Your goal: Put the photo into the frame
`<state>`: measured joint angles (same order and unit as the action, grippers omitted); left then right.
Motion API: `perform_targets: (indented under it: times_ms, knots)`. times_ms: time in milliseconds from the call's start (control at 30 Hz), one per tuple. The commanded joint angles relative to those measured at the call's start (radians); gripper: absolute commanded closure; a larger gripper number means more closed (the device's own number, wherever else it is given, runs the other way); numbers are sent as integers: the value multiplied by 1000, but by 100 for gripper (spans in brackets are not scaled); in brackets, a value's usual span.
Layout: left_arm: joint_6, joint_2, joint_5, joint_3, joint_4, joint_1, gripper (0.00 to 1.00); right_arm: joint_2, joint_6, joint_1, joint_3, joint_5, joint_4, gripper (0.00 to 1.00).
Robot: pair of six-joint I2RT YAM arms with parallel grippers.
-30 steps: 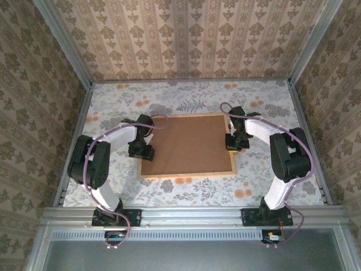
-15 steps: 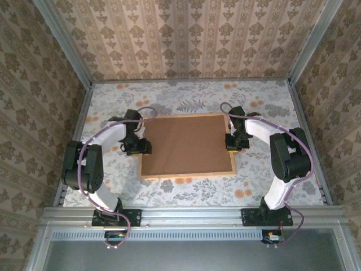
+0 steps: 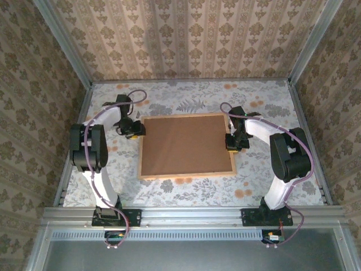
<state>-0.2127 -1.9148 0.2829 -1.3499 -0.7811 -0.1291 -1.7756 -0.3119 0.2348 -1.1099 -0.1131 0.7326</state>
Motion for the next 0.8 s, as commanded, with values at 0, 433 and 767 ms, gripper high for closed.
perform_targets:
  times_ms: [0, 433, 767]
  knots:
    - [21, -34, 21, -45, -33, 4, 62, -18, 9, 12, 1, -14, -29, 96]
    - [30, -106, 16, -69, -30, -7, 63, -27, 10, 5, 4, -19, -33, 96]
    - [18, -137, 9, -100, -34, 1, 65, -25, 10, 5, 7, -21, -38, 96]
